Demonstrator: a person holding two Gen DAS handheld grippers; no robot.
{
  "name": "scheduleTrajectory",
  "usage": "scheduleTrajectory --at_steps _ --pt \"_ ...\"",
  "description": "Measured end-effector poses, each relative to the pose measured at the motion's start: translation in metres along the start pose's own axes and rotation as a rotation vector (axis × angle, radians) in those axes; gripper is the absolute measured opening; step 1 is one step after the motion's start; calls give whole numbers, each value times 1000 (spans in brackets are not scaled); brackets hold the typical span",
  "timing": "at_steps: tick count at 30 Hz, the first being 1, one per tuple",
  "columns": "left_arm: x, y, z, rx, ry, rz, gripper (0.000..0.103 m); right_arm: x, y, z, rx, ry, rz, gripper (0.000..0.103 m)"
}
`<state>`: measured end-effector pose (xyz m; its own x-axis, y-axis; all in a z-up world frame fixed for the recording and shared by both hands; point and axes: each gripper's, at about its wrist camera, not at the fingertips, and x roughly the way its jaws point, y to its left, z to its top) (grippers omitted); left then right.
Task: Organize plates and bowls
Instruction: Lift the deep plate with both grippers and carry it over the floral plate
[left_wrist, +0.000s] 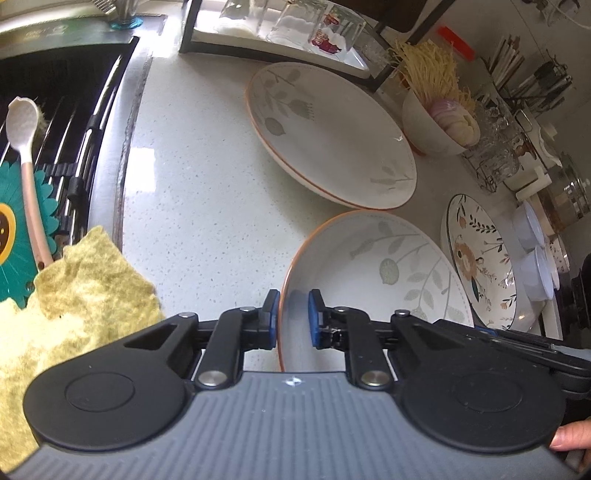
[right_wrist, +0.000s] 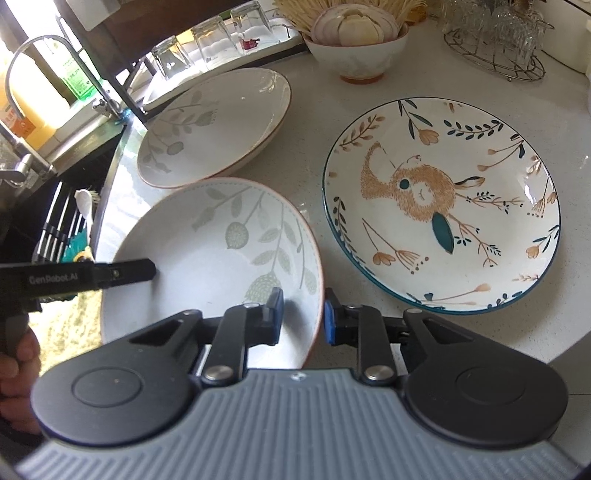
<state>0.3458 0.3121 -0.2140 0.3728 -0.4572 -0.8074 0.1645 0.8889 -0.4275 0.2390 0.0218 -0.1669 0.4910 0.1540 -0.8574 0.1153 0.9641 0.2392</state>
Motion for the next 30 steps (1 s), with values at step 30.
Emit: scheduleTrajectory --at_steps 30 --pt "-51 -76 9 -140 -125 19 17 -53 -60 56 5 -118 230 19"
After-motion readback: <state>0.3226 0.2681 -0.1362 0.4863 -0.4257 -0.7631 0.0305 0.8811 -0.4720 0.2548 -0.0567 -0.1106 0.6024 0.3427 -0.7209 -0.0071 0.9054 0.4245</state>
